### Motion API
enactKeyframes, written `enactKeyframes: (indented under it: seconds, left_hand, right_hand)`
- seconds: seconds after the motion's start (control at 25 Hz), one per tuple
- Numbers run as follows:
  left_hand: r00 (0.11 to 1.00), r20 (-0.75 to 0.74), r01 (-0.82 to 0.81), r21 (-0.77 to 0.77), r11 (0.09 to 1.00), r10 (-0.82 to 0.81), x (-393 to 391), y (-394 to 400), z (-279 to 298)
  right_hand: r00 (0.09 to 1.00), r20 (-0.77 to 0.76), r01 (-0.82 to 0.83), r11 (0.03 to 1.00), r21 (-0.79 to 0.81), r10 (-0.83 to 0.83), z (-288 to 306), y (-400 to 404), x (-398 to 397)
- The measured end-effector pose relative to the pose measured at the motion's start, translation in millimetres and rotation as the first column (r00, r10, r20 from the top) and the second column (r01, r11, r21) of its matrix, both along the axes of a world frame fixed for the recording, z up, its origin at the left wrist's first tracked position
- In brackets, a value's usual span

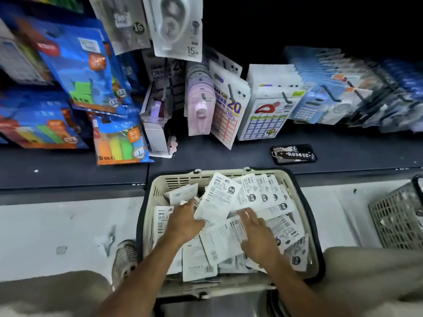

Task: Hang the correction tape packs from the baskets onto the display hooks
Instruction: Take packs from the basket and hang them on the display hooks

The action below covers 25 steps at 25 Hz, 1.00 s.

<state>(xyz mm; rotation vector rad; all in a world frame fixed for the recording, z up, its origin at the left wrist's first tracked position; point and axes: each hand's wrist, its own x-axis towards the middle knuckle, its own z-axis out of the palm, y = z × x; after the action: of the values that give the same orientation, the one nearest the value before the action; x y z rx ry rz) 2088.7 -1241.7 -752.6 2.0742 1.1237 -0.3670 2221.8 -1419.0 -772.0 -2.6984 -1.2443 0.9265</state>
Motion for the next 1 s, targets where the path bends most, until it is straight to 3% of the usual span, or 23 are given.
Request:
enactKeyframes:
  seconds: [0.12,0.24,0.4,0.48,0.56,0.64,0.72,0.84,0.96,1.0]
  left_hand:
    - [0.996,0.063,-0.061,0.049,0.997,0.058,21.7,-11.4,-11.4]
    - [0.923,0.27,-0.24,-0.156,0.958,0.275,34.0,-15.7,-14.3]
    - [0.92,0.279,-0.195,-0.279,0.94,0.274,40.1,-9.2,-7.5]
    - [0.919,0.275,-0.184,-0.338,0.923,0.284,33.5,1.3,-3.9]
    - [0.908,0.27,-0.199,-0.391,0.898,0.319,23.4,11.9,5.2]
    - [0.879,0.296,-0.233,-0.415,0.88,0.372,14.3,17.9,13.8]
    - [0.87,0.303,-0.236,-0.436,0.869,0.388,9.1,18.5,24.7]
    - [0.889,0.26,-0.164,-0.588,0.792,0.377,4.0,13.1,33.6]
    - [0.964,0.211,0.01,-0.637,0.771,0.162,-3.0,-0.1,39.5]
    - [0.968,0.205,0.014,-0.621,0.784,0.145,-3.2,-4.4,37.5]
  right_hand:
    - [0.974,0.029,0.22,0.971,0.097,-0.223,-11.5,-5.6,-0.2]
    - [0.816,-0.209,0.574,0.798,0.181,-0.539,-10.3,0.1,-2.1]
    - [0.574,-0.491,0.756,0.655,0.011,-0.655,-9.3,-0.8,0.8]
    - [0.478,-0.61,0.743,0.661,-0.101,-0.632,-3.3,-7.1,1.7]
    - [0.544,-0.659,0.615,0.781,-0.108,-0.519,7.5,-9.7,8.7]
    - [0.557,-0.732,0.585,0.811,0.012,-0.391,24.1,-2.9,18.5]
    - [0.54,-0.776,0.648,0.749,0.135,-0.327,43.7,11.1,28.0]
    - [0.556,-0.8,0.668,0.694,0.267,-0.227,58.5,30.6,30.4]
    - [0.522,-0.817,0.764,0.56,0.321,-0.245,64.2,46.6,16.0]
    - [0.568,-0.762,0.773,0.518,0.365,-0.31,63.6,49.5,10.7]
